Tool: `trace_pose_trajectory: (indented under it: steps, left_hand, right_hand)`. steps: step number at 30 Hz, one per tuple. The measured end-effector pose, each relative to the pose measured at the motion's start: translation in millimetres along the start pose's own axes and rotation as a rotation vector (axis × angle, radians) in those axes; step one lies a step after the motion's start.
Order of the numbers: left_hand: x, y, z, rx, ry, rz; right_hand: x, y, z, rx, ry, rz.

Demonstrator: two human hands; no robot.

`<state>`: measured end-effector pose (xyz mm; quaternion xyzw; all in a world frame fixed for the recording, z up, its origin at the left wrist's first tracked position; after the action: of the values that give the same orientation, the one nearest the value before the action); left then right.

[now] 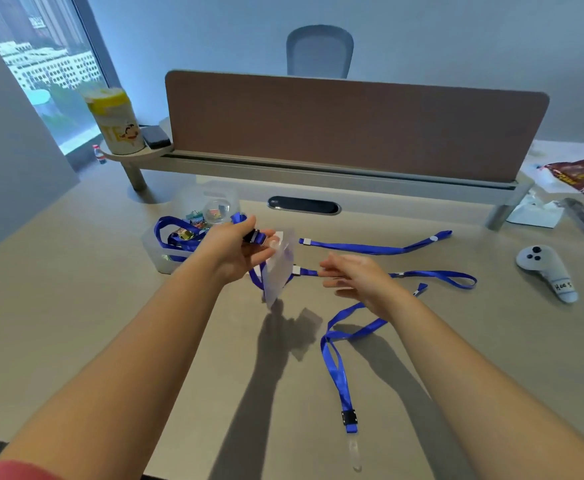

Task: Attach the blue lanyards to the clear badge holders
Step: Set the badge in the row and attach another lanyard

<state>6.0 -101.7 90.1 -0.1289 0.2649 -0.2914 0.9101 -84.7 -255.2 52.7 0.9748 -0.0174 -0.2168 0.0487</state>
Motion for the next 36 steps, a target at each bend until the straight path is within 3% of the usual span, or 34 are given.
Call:
trace_pose_trajectory:
  steps: [10,19,24,29,36]
  left_hand:
    - [-18,-41,24,-0.29,-0.033,-0.156]
    - [-30,-56,27,-0.296,-0.016,-0.25]
    - [-27,-53,36,-0.352,-0.113,-0.281]
    - [-26,-26,53,-0.355,-0.315,-0.066]
    - [-22,2,39,-0.4,-0.247,0.121]
  right_hand:
    - [-2,-19,-30,0.116,0.1,-0.149]
    - [-6,-24,-35,0.157,0.14,-0.215]
    - [-6,-21,-37,0.235,0.155,-0.22]
    - [-7,0,-30,0.094,0.135,-0.018]
    - [-11,35,-9,0.026,0.066,0.333]
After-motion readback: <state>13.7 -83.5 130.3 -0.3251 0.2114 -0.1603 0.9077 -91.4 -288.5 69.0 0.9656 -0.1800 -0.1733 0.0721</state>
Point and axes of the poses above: each hand's wrist, its own x-axis towards the middle knuckle, its own y-axis out of the back of the hand, z = x × y, the point moved 6 cm from there along x, towards the middle knuckle, and after that the axes turned 14 degrees about -z, right-handed, at the moved point
